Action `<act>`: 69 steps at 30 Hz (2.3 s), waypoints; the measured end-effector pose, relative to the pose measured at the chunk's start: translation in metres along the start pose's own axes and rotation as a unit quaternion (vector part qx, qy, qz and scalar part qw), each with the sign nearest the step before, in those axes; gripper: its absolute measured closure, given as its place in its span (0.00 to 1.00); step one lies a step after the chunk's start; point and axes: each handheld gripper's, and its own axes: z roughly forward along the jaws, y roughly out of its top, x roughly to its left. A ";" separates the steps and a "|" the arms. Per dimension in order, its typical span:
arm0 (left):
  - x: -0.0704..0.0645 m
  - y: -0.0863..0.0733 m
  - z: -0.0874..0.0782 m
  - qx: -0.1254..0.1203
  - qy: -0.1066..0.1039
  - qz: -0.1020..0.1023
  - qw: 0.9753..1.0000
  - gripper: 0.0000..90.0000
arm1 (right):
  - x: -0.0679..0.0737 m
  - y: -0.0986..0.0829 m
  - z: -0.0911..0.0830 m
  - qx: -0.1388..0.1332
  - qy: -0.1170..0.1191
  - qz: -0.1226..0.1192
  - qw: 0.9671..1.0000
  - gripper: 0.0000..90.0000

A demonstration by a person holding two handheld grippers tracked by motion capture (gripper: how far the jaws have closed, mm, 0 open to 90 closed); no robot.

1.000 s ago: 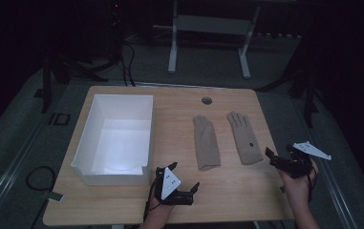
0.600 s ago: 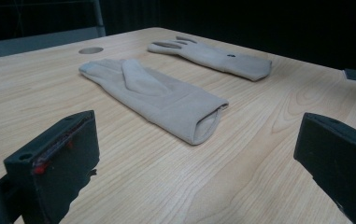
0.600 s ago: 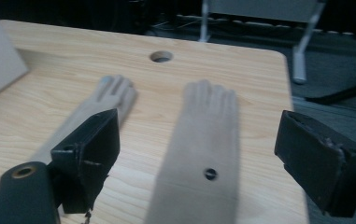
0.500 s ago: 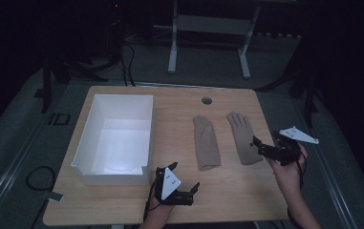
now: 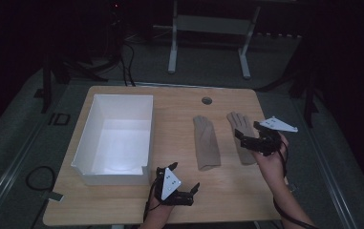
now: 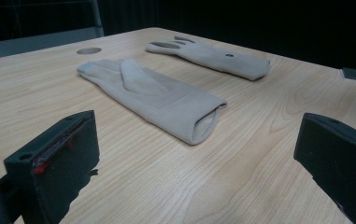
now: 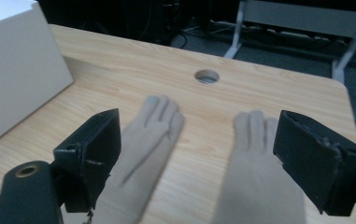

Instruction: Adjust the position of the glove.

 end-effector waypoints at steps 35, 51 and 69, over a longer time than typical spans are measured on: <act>0.000 0.000 0.000 -0.002 -0.009 0.001 1.000 0.01 | 0.043 -0.028 0.151 0.116 0.027 -0.016 0.993 0.28; 0.000 0.000 0.000 -0.002 -0.010 0.000 1.000 0.01 | 0.048 -0.053 0.167 0.120 0.006 -0.018 0.993 0.62; -0.001 0.000 0.000 0.000 -0.008 0.002 1.000 0.01 | 0.060 -0.025 0.094 0.072 0.022 0.042 0.996 0.82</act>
